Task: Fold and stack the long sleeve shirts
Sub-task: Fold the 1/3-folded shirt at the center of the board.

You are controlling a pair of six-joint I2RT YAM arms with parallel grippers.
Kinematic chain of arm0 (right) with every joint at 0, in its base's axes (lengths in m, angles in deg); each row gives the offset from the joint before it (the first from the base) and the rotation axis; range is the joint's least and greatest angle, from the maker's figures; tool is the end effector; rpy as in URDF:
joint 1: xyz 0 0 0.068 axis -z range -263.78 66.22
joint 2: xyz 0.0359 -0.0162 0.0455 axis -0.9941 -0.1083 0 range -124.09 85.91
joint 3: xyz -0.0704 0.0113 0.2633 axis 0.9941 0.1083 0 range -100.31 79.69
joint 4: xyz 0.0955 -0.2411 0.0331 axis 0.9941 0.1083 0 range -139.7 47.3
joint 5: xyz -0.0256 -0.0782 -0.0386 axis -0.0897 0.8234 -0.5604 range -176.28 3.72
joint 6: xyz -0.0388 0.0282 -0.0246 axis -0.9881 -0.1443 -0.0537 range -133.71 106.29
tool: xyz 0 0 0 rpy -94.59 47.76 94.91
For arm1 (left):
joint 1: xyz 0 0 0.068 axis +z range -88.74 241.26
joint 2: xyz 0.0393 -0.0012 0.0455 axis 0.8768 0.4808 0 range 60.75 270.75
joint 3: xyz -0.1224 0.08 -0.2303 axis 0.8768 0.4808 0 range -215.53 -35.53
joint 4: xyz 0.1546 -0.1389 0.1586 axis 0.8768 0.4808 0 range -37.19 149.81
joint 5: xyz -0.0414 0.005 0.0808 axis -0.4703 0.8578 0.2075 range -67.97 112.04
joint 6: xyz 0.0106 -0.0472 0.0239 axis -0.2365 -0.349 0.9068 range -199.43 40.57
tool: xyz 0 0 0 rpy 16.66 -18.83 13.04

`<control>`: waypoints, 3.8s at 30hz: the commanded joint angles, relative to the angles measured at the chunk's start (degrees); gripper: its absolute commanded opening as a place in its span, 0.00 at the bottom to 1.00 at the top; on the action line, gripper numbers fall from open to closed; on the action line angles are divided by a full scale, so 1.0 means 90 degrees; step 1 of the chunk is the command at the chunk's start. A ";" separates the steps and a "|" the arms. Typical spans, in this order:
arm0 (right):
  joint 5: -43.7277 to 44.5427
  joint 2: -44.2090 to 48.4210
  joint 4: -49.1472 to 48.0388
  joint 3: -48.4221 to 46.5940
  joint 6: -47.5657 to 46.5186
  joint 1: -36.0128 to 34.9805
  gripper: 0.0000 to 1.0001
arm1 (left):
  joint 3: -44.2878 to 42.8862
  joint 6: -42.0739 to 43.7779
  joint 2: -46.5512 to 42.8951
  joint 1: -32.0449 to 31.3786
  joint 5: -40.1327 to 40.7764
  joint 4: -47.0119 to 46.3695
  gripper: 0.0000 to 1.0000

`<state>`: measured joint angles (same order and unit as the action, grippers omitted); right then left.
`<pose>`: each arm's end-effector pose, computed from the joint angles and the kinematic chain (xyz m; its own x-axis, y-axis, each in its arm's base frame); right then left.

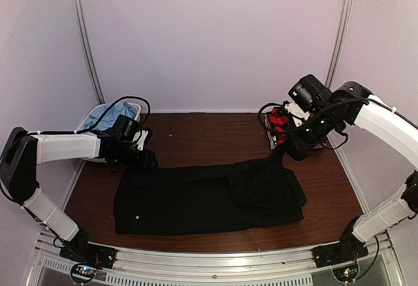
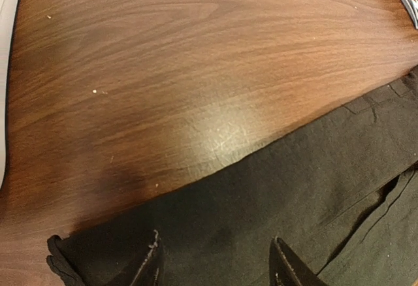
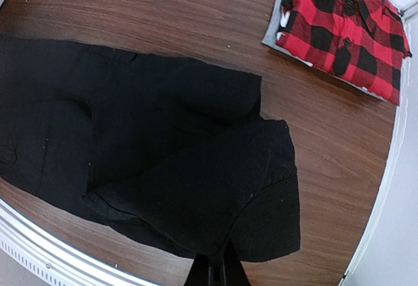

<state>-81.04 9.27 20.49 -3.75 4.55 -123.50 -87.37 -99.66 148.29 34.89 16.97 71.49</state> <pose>0.1898 0.1535 0.3611 -0.8426 -0.2943 -0.4510 -0.3589 0.9312 0.0630 0.2730 -0.1390 0.1939 -0.8523 0.0380 -0.5216 0.2065 0.9408 -0.2688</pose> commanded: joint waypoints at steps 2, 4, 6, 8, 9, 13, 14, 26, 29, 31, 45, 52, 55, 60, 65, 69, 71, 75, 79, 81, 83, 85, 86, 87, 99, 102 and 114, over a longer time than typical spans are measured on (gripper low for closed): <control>0.0142 -0.1071 -0.0770 -0.0709 -0.0401 -0.0368 0.00 | 0.0120 -0.0119 -0.0310 -0.0072 0.0324 -0.0427 0.56; 0.0105 -0.1525 -0.0953 -0.0902 -0.0455 -0.0522 0.00 | 0.0228 -0.0157 -0.0468 -0.0101 0.0337 -0.0582 0.57; -0.0032 -0.2106 -0.1143 -0.1063 -0.0536 -0.0704 0.00 | 0.0416 -0.0206 -0.0685 -0.0133 0.0347 -0.0794 0.59; -0.0100 -0.2591 -0.1302 -0.1248 -0.0594 -0.0877 0.00 | 0.0566 -0.0280 -0.0914 -0.0146 0.0355 -0.1010 0.60; -0.0150 -0.2842 -0.1404 -0.1342 -0.0624 -0.0951 0.00 | 0.0678 -0.0311 -0.1029 -0.0146 0.0371 -0.1094 0.61; -0.0334 -0.3827 -0.1576 -0.1789 -0.0772 -0.1173 0.00 | 0.0977 -0.0393 -0.1470 -0.0163 0.0470 -0.1383 0.62; -0.0385 -0.4049 -0.1606 -0.1934 -0.0825 -0.1220 0.00 | 0.1047 -0.0410 -0.1617 -0.0165 0.0465 -0.1453 0.62; -0.0417 -0.4243 -0.2148 -0.1950 -0.0880 -0.1210 0.63 | 0.1606 -0.0232 -0.2238 -0.0457 0.0136 -0.2337 0.72; -0.0563 -0.3720 -0.2442 -0.1482 -0.0818 -0.1061 0.72 | 0.1476 -0.0150 -0.2091 -0.0569 0.0056 -0.2397 0.80; -0.0740 -0.3354 -0.2648 -0.1068 -0.0745 -0.0903 0.73 | 0.1319 -0.0024 -0.1913 -0.0728 0.0001 -0.2397 0.81; -0.1748 -0.0969 -0.4178 0.2469 -0.0242 0.0852 0.72 | -0.1052 0.2258 0.0264 -0.2965 0.1378 -0.1238 0.76; -0.2057 -0.0552 -0.4633 0.3209 -0.0224 0.1539 0.72 | -0.2497 0.3841 0.1798 -0.3914 0.2051 -0.0553 0.73; -0.2358 -0.0390 -0.4901 0.3605 -0.0177 0.1878 0.71 | -0.3050 0.4319 0.2406 -0.4156 0.2329 -0.0306 0.72; -0.2532 -0.0146 -0.5106 0.3978 -0.0159 0.2089 0.71 | -0.3772 0.4903 0.3227 -0.4319 0.2723 0.0151 0.70; -0.2688 0.0013 -0.5216 0.4097 -0.0116 0.2168 0.71 | -0.4221 0.5294 0.3737 -0.4355 0.3174 0.0376 0.69; -0.2785 0.0001 -0.5241 0.4110 -0.0134 0.2185 0.71 | -0.4423 0.5548 0.4003 -0.4365 0.3400 0.0389 0.66; -0.2841 -0.0005 -0.5255 0.4123 -0.0143 0.2187 0.71 | -0.4498 0.5662 0.4112 -0.4365 0.3510 0.0423 0.66; -0.2864 0.0019 -0.5289 0.4139 -0.0137 0.2187 0.71 | -0.4641 0.5755 0.4274 -0.4365 0.3579 0.0435 0.62; -0.2845 0.0029 -0.5265 0.4134 -0.0135 0.2197 0.70 | -0.4779 0.5807 0.4407 -0.4365 0.3497 0.0445 0.45; -0.2839 0.0043 -0.5251 0.4134 -0.0135 0.2204 0.70 | -0.4819 0.5758 0.4420 -0.4359 0.3483 0.0440 0.36; -0.2822 0.0066 -0.5241 0.4143 -0.0126 0.2207 0.70 | -0.4859 0.5670 0.4391 -0.4359 0.3432 0.0435 0.26; -0.2818 0.0071 -0.5227 0.4144 -0.0125 0.2216 0.70 | -0.4887 0.5550 0.4334 -0.4342 0.3300 0.0392 0.16; -0.2817 0.0077 -0.5221 0.4144 -0.0125 0.2221 0.70 | -0.4885 0.5477 0.4297 -0.4323 0.3214 0.0343 0.11; -0.2818 0.0085 -0.5217 0.4144 -0.0125 0.2226 0.70 | -0.4872 0.5383 0.4239 -0.4274 0.3123 0.0294 0.07; -0.2591 0.0330 -0.5061 0.4021 -0.0102 0.2382 0.70 | -0.3890 0.3935 0.2385 -0.3955 0.1313 -0.0642 0.00; -0.2510 0.0427 -0.5036 0.3939 -0.0051 0.2541 0.70 | -0.3925 0.3446 0.1931 -0.3962 0.0626 -0.0542 0.00; -0.2314 0.0551 -0.4812 0.3208 -0.0112 0.3124 0.71 | -0.4265 0.3028 0.0845 -0.5356 -0.1115 -0.0140 0.00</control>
<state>-102.86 14.21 -23.60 27.73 3.65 -95.94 -123.45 -70.83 158.50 -9.17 14.64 69.54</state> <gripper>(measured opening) 0.705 0.015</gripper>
